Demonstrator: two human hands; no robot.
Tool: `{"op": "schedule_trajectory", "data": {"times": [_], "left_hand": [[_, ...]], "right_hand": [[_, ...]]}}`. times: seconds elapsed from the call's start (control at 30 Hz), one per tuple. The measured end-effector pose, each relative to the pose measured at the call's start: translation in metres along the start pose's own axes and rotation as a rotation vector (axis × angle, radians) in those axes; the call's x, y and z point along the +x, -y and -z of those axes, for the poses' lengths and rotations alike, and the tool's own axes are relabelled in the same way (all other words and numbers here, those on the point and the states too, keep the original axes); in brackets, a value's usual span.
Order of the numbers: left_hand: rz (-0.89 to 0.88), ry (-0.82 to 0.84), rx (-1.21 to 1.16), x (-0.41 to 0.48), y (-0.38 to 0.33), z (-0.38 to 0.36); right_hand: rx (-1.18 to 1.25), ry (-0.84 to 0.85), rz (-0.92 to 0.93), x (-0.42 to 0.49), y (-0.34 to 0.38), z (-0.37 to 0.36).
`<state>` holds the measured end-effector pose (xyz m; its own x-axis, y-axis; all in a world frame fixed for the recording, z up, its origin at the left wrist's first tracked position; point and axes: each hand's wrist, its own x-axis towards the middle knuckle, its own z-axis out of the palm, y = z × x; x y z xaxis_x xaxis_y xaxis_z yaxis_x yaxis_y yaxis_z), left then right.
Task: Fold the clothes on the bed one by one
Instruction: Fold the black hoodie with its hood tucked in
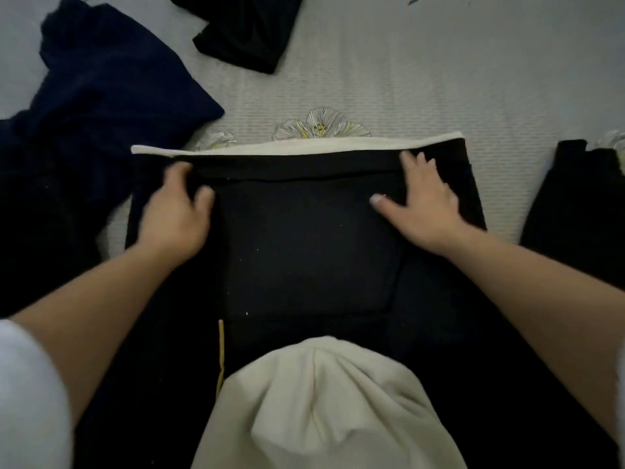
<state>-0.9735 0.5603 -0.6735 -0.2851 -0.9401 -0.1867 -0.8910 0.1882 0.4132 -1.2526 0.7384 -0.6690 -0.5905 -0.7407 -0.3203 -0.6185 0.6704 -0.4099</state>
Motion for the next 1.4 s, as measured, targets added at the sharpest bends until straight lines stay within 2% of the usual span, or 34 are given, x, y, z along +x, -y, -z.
{"op": "schedule_trajectory", "data": {"times": [0.03,0.1,0.17,0.23,0.33,0.4,0.5,0.57,0.67,0.73,0.8,0.87,0.93,1.0,1.07,1.13,1.27,1.4], "left_hand": [[-0.034,0.114,0.107,-0.011,0.002,-0.009],[-0.060,0.203,0.213,-0.023,0.006,-0.016],[-0.036,0.188,0.180,-0.026,0.001,-0.012],[-0.077,0.104,0.080,-0.039,-0.017,-0.007],[-0.351,0.120,-0.056,-0.098,-0.050,-0.006],[-0.558,0.234,-0.102,-0.146,-0.067,-0.009],[-0.879,0.346,0.019,-0.202,-0.082,-0.026],[-0.961,0.396,0.157,-0.226,-0.092,-0.039],[-0.877,0.430,0.326,-0.246,-0.103,-0.059],[-0.807,0.464,0.397,-0.253,-0.100,-0.075],[-0.747,0.468,0.448,-0.257,-0.100,-0.085],[-0.702,0.431,0.457,-0.261,-0.103,-0.087],[-0.674,0.396,0.387,-0.273,-0.107,-0.084],[-0.684,0.380,0.240,-0.297,-0.113,-0.081],[-0.712,0.420,0.122,-0.336,-0.119,-0.081],[-0.715,0.466,0.095,-0.375,-0.123,-0.088],[-0.585,0.537,0.071,-0.418,-0.136,-0.105],[-0.484,0.723,-0.174,-0.430,-0.146,-0.113]], "right_hand": [[-0.113,0.048,0.048,-0.005,-0.003,-0.007],[-0.174,0.013,0.125,-0.014,-0.011,-0.010],[-0.171,-0.106,0.191,-0.027,-0.019,-0.005],[-0.149,-0.161,0.227,-0.047,-0.025,-0.001],[-0.088,-0.167,0.198,-0.087,-0.039,0.000],[-0.058,-0.261,0.133,-0.111,-0.059,0.008],[0.006,-0.410,-0.101,-0.143,-0.096,0.029],[0.031,-0.469,-0.285,-0.161,-0.123,0.044],[0.104,-0.408,-0.544,-0.181,-0.153,0.060],[0.264,-0.338,-0.690,-0.188,-0.162,0.061],[0.512,-0.311,-0.808,-0.190,-0.161,0.064],[0.864,-0.296,-0.851,-0.188,-0.160,0.074],[1.161,-0.212,-0.866,-0.191,-0.155,0.091],[1.305,-0.106,-0.824,-0.207,-0.149,0.110],[1.370,-0.073,-0.767,-0.228,-0.147,0.127],[1.407,-0.132,-0.727,-0.251,-0.143,0.144],[1.508,-0.326,-0.569,-0.294,-0.127,0.170],[1.612,-0.366,-0.343,-0.316,-0.112,0.173]]}}
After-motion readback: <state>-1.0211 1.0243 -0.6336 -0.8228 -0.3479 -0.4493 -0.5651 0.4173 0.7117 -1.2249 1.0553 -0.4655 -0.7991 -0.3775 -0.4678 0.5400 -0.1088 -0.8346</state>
